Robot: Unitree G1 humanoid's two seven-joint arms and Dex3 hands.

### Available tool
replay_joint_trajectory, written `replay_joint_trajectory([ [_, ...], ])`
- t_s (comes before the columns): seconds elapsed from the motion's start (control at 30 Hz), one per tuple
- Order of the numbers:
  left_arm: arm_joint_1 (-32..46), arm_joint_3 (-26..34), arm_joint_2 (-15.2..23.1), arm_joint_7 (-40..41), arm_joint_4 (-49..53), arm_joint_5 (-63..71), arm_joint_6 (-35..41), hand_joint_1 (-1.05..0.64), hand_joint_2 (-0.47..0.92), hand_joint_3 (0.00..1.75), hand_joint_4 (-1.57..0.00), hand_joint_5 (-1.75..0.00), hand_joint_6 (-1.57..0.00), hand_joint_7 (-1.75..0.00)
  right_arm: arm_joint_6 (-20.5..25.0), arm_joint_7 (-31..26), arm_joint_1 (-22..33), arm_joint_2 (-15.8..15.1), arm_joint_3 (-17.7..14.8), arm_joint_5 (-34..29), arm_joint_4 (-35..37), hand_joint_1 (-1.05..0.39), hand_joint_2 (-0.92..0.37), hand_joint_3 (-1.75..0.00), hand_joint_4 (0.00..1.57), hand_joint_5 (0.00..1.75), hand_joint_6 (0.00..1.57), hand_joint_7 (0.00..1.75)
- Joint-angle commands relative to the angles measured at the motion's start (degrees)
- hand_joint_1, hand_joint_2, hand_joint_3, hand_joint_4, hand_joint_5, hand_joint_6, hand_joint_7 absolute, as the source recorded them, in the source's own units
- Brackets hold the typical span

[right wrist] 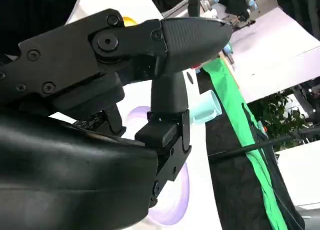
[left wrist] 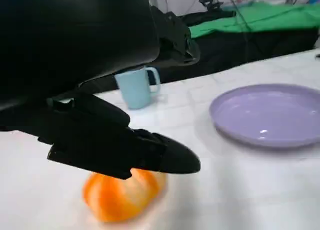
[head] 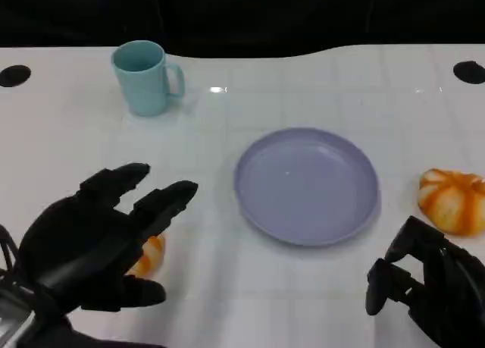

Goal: Grasp the bread from the table and place it into the plate.

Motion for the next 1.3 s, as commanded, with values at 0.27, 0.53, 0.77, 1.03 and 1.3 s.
replay_joint_trajectory([
  [0.27,-4.4,-3.3,2.0,-10.3,-0.1,11.3,7.0,-0.61,0.88,0.01,-0.09,-0.12,-0.20,-0.02,0.4,-0.5,0.0,-0.4,-0.2,0.2,-1.0,-0.59,-0.92,-0.32,0.74,1.75,0.61,1.57],
  [0.53,-8.1,-5.4,2.0,-12.4,7.3,10.6,8.8,-0.59,0.87,0.00,-0.10,-0.10,-0.16,0.00,0.1,-0.2,-0.1,-0.5,-0.4,0.2,-0.7,-0.60,-0.92,-0.32,0.73,1.75,0.59,1.58],
  [0.77,-12.3,-7.5,2.2,-9.5,17.1,8.0,8.6,-0.60,0.87,0.00,-0.10,-0.07,-0.11,0.00,0.0,0.1,-0.2,-0.7,-0.4,0.1,-0.5,-0.60,-0.92,-0.33,0.74,1.75,0.60,1.59],
  [1.03,-17.8,-11.1,2.5,-4.0,30.2,6.5,6.8,-0.65,0.91,0.01,-0.09,-0.05,-0.10,0.00,0.4,-0.2,0.0,-0.3,-0.6,0.7,-0.7,-0.60,-0.92,-0.31,0.74,1.75,0.61,1.58],
  [1.3,-22.3,-14.9,1.8,1.7,41.5,4.4,5.4,-0.65,0.92,0.01,-0.08,-0.05,-0.10,0.00,0.2,0.0,0.1,-0.5,-0.6,0.3,-0.7,-0.60,-0.92,-0.32,0.75,1.75,0.62,1.59],
])
